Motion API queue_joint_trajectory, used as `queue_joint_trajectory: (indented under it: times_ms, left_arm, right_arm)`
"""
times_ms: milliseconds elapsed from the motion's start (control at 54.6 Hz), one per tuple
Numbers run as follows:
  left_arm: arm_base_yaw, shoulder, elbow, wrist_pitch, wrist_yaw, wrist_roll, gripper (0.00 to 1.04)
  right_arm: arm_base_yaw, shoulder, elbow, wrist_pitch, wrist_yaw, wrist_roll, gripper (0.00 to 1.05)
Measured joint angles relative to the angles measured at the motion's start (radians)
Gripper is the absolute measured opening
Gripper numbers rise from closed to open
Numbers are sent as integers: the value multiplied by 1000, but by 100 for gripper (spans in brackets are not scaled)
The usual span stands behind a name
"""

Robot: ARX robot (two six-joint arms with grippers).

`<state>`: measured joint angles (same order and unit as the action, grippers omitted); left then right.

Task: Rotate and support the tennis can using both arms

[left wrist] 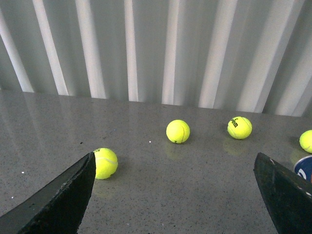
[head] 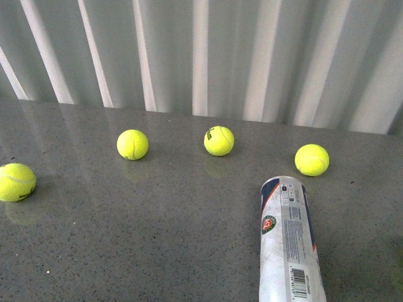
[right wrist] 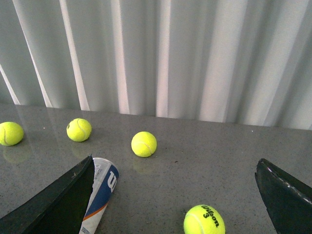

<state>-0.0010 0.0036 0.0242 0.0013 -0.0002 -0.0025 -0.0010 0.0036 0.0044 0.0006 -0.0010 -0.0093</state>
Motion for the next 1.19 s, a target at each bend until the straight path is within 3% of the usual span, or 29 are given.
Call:
queue_joint_trajectory:
  times_ms: [751,898,1008,1191]
  left_arm:
    - [0,0,0,0,0,0,98]
    - [0,0,0,0,0,0,98]
    - [0,0,0,0,0,0,98]
    - [0,0,0,0,0,0,98]
  right_arm:
    - [-1,1,0,-1,-4,-2,98]
    - [-87,99,73,-35,-280,-76,98]
    - [-184,230,173,100,-326,-43,98]
    - [-231,655,367,360,-193,51,98]
